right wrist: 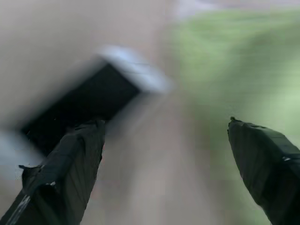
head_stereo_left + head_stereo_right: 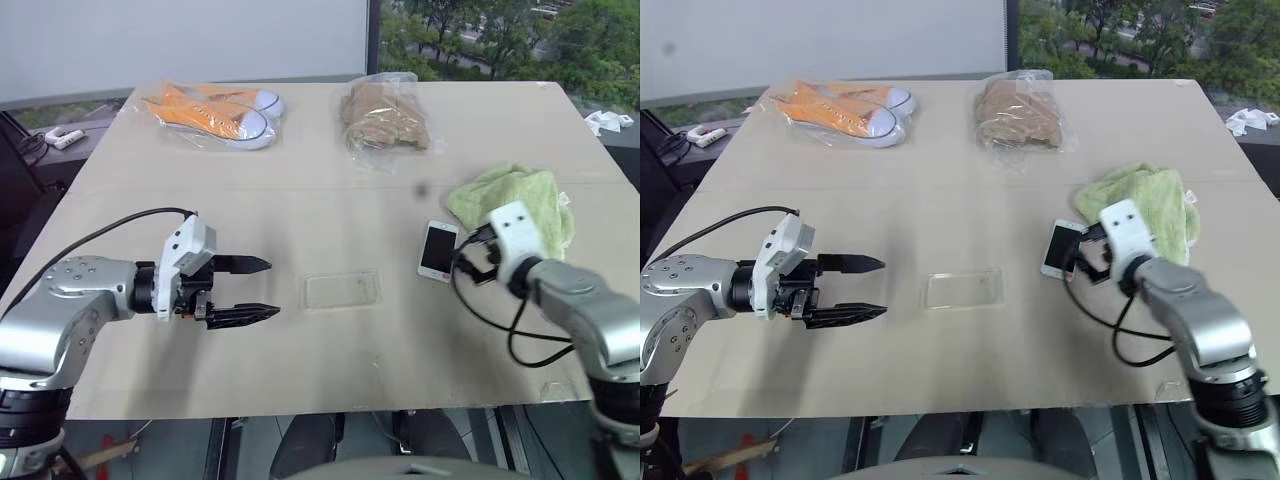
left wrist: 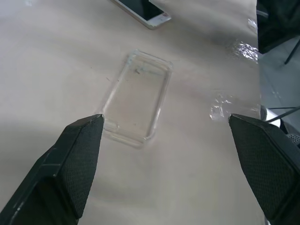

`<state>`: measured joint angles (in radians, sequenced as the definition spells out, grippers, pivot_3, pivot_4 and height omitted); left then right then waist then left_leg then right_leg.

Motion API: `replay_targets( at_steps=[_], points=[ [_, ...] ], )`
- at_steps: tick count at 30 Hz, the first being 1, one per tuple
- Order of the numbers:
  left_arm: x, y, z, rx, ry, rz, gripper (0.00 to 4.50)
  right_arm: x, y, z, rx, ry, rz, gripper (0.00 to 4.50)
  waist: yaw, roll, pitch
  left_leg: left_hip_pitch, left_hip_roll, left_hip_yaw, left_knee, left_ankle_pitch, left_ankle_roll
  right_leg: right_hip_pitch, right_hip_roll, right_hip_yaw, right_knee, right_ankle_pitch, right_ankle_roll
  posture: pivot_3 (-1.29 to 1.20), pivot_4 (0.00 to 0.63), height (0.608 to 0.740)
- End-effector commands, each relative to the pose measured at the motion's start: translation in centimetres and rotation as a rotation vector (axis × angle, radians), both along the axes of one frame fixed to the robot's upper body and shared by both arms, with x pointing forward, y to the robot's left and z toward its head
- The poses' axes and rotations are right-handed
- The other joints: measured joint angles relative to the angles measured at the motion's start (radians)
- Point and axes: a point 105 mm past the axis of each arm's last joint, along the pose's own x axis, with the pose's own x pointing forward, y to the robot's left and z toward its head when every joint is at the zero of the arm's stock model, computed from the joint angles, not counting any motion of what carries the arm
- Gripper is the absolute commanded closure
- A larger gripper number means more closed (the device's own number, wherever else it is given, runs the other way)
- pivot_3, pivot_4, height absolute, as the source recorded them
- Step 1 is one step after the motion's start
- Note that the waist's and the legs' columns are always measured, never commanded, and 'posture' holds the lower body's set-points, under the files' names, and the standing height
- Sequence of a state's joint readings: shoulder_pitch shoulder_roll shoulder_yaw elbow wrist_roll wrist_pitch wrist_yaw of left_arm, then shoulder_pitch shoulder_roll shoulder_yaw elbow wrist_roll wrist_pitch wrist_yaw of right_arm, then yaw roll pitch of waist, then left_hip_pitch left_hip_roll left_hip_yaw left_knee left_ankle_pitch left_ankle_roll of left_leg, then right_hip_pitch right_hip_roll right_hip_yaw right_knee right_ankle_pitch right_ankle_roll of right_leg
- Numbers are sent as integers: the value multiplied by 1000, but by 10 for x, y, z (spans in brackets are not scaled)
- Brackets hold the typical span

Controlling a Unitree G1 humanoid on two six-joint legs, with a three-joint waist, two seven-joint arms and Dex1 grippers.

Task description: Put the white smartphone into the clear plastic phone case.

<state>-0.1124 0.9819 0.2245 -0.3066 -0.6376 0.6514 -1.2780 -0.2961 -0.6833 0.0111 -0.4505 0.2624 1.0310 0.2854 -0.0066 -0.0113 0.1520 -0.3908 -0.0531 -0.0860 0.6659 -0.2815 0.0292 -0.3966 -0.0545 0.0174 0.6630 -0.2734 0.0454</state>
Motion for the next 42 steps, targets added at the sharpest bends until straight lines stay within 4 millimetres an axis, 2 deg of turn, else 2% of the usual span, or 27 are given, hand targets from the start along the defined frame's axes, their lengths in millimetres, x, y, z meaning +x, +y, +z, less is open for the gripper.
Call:
replay_targets(
  at_steps=[1, 5, 8, 9, 12, 18, 21, 23, 26, 28, 31, 37, 40, 42],
  points=[
    [-1, -9, 13, -23, -65, -28, 134, 2, 12, 1, -45, -25, 88, 0, -11, 0, 0, 0, 1, 0, 0, 0, 0, 0, 0, 0, 0, 0, 0, 0, 150, 740],
    [-3, -11, 15, -15, -76, -37, 134, 1, 16, -16, -150, 26, 158, 0, -21, 0, 0, 0, 2, 2, -1, 0, 0, -1, 1, 2, 1, 0, 0, 0, 150, 740],
    [4, -7, 17, 42, -165, -18, 134, 1, 36, -23, -124, 47, 236, 0, -23, -1, -1, 0, 1, 2, 0, 0, 0, -1, 1, 2, 0, 0, 0, 0, 150, 740],
    [14, -4, 23, 63, -263, 8, 134, 2, 46, -23, -87, 46, 255, 0, -25, -1, -1, 0, 1, 2, 0, 0, 0, -1, 1, 2, 0, 0, 0, 0, 150, 740],
    [30, -3, 43, 35, -424, 69, 134, 4, 71, -23, -11, 48, 296, 0, -26, -1, -1, 1, 2, 1, 0, 0, 0, 0, 1, 1, 1, 0, 0, 0, 150, 740],
    [25, 0, 36, 61, -406, 76, 134, 16, 109, -18, 54, 22, 351, 0, -33, -1, -1, -1, 1, 2, 0, 0, 0, -3, 1, 4, 1, 1, 0, 0, 150, 740],
    [23, 2, 33, 63, -400, 88, 134, 24, 131, -8, 92, -18, 384, 0, -33, -1, -1, -6, 1, 2, 0, 0, 0, -8, 1, 3, 2, 1, 0, 0, 150, 740],
    [23, 2, 32, 63, -399, 89, 134, 30, 138, -1, 98, -52, 386, 0, -32, -1, -1, -6, 1, 2, 0, 0, -1, -10, 1, 3, 3, 1, 0, 0, 150, 740],
    [22, 1, 30, 60, -397, 93, 134, 38, 134, 1, 79, -68, 385, 0, -27, -1, -1, -7, 0, 2, 1, 0, 0, -10, 1, 3, 3, 1, 0, 0, 150, 740],
    [22, 2, 29, 58, -395, 97, 134, 43, 123, 1, 60, -59, 383, 0, -26, -1, -1, -7, 0, 2, 1, 0, 0, -10, 0, 3, 3, 1, 0, 0, 150, 740],
    [22, 3, 28, 58, -392, 101, 134, 43, 111, 2, 89, -20, 424, 0, -27, -1, -1, -7, -1, 2, 1, 0, 0, -10, 0, 3, 3, 1, 0, 0, 150, 740],
    [22, 6, 27, 58, -389, 111, 134, 34, 83, 20, 204, 66, 586, 0, -29, -1, -1, -7, 0, 2, 1, 0, 0, -10, 0, 3, 3, 1, 0, 0, 150, 740],
    [22, 5, 26, 57, -388, 113, 134, 29, 79, 18, 195, 98, 684, 0, -32, -1, -1, -7, 0, 3, 1, 0, 0, -10, 0, 3, 3, 1, 0, 0, 150, 740],
    [22, 5, 25, 56, -388, 111, 134, 36, 73, 10, 163, 139, 701, 0, -35, -1, -1, -7, 1, 3, 1, 0, 0, -10, 1, 3, 3, 1, 0, 0, 150, 740]
  ],
)
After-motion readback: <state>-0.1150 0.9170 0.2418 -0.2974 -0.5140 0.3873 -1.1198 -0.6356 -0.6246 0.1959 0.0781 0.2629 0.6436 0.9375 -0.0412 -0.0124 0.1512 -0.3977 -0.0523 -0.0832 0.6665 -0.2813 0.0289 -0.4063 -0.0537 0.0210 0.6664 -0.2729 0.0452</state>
